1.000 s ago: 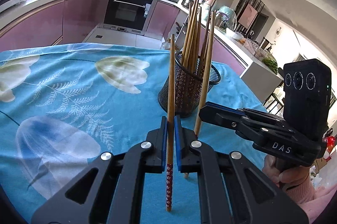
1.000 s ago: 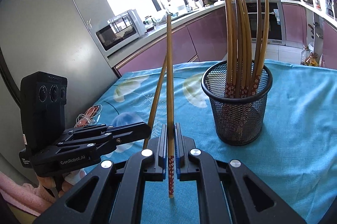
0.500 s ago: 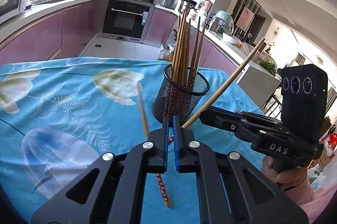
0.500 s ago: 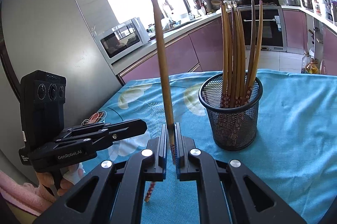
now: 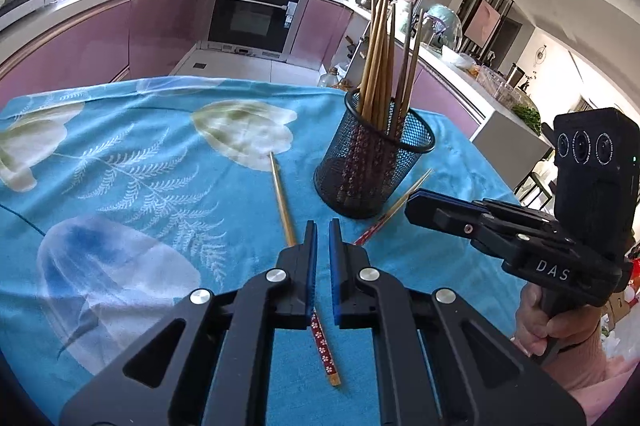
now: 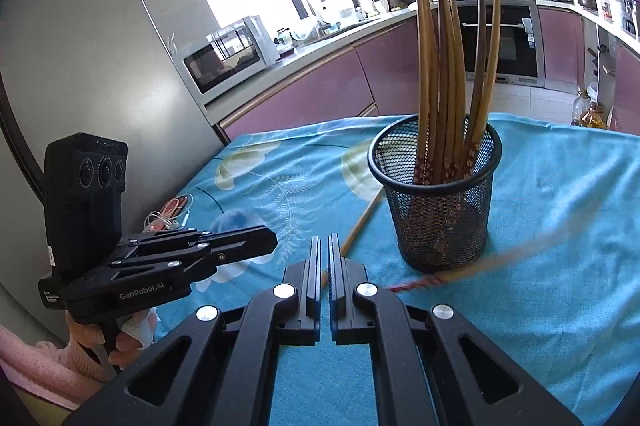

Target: Organize utensils

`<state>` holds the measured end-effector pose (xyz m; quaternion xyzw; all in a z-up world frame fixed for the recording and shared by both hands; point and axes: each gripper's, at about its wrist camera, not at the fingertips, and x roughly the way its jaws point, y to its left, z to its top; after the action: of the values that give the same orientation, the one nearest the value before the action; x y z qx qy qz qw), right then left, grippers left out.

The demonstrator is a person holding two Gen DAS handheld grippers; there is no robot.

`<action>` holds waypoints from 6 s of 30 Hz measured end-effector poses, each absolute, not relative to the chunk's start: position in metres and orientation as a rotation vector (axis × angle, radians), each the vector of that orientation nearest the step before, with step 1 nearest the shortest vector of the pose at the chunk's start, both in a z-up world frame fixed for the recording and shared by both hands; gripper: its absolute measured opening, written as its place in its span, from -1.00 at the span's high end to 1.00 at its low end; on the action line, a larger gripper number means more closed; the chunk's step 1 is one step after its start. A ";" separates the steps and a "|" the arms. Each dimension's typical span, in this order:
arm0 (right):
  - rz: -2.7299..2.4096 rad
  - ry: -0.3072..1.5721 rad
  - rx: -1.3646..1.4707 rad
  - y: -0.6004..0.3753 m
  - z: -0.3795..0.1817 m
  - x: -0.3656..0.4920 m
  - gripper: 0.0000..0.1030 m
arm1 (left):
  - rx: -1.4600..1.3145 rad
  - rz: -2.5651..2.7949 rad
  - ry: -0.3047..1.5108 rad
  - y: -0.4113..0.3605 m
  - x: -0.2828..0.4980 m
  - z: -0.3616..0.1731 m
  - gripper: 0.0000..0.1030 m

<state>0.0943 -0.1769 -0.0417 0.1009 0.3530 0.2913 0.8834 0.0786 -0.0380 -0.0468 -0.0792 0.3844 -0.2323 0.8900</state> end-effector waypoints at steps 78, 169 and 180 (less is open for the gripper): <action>0.303 0.871 0.414 -0.267 -0.102 0.111 0.16 | 0.201 -0.884 0.939 -0.167 0.087 -0.116 0.70; 0.493 0.589 0.225 -0.236 -0.004 0.067 0.89 | -0.143 -0.589 0.745 -0.039 0.071 -0.018 0.85; 0.520 0.540 0.198 -0.226 0.016 0.070 0.89 | -0.154 -0.621 0.700 -0.041 0.064 -0.001 0.86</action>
<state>0.0703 -0.2264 0.0159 0.0967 0.2632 0.2535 0.9258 0.0645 -0.0410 -0.0010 -0.0740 0.3370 -0.2992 0.8896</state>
